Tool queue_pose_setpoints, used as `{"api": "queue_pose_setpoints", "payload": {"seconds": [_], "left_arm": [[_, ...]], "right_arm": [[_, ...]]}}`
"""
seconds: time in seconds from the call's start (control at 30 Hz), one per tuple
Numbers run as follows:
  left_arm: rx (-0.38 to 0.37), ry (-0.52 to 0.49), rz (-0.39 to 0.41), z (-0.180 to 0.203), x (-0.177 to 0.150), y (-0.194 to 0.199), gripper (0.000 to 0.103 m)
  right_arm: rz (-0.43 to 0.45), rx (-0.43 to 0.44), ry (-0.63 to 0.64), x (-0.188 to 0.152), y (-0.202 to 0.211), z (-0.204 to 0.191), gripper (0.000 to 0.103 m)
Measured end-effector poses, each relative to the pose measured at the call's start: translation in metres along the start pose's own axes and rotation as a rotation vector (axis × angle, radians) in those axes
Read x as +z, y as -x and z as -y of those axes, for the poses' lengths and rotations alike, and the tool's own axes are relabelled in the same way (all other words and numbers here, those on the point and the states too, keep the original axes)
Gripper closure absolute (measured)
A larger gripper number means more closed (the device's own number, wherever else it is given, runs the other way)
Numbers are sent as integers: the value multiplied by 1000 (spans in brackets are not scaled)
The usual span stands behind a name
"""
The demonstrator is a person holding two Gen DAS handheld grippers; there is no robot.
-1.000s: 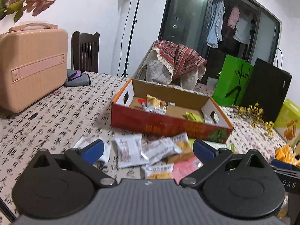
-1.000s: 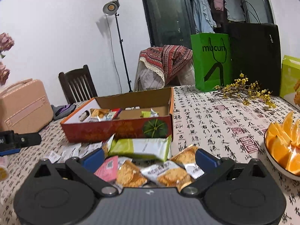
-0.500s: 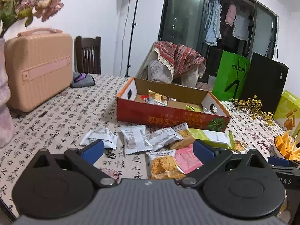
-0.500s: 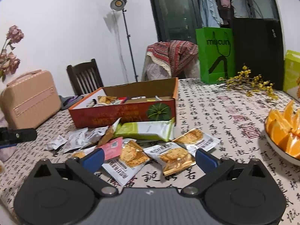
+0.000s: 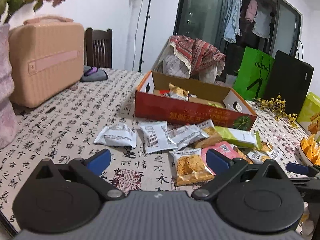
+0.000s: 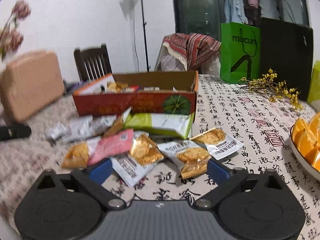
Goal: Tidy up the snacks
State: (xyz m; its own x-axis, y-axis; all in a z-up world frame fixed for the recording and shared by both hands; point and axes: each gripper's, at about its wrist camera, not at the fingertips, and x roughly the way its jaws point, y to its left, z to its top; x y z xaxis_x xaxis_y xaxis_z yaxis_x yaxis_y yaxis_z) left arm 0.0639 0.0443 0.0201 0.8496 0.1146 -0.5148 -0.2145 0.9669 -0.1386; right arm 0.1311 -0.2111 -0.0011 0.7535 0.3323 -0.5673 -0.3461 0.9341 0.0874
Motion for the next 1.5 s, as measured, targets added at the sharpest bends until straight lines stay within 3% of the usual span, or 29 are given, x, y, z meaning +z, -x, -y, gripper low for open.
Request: {"api": "queue_pose_setpoints", "payload": {"seconds": [0.07,0.27,0.4,0.57,0.63,0.73,0.77,0.8,0.83,0.87,0.97,1.03,1.13,1.2,1.5], "left_arm": [[-9,12,-8,-3,-2,-7,0],[-28,16,-43,-10,-9,-17,0],[-54,25,-34,-14,-11,-17,0],[-71,31,-48,-13,-11,-25,0],[-75,32,-53,-11,-11,-28,0],[-76,24,-60,-8,-12,-32,0],[-75,22,-65,-7,-13,-33,0],[-76,21,-71,-5,-13,-35,0],[-76,20,-75,-3,-13,-37,0],[-76,17,-78,-1,-13,-38,0],[-77,6,-90,7,-13,-43,0],[-81,1,-95,13,-13,-45,0],[-87,-5,-97,18,-14,-45,0],[-83,-3,-93,19,-14,-45,0],[-46,33,-84,4,-11,-46,0]], "right_arm": [[-33,8,11,0,-10,-3,24],[-58,66,1,10,-35,-17,23],[-115,47,-4,15,-63,-30,23],[-123,17,-14,21,-84,-33,20],[-117,5,17,18,-83,-36,28],[-95,37,7,15,-75,-30,51],[-87,51,-3,14,-71,-27,63],[-83,59,-9,14,-69,-24,84],[-74,59,-9,13,-65,-21,89],[-58,66,-7,12,-58,-16,101],[-41,69,-6,11,-48,-9,101],[-49,69,-5,12,-45,-4,93],[-31,70,-19,13,-41,1,73],[0,97,-41,18,-38,4,53],[20,112,-35,45,-57,-14,48]]}}
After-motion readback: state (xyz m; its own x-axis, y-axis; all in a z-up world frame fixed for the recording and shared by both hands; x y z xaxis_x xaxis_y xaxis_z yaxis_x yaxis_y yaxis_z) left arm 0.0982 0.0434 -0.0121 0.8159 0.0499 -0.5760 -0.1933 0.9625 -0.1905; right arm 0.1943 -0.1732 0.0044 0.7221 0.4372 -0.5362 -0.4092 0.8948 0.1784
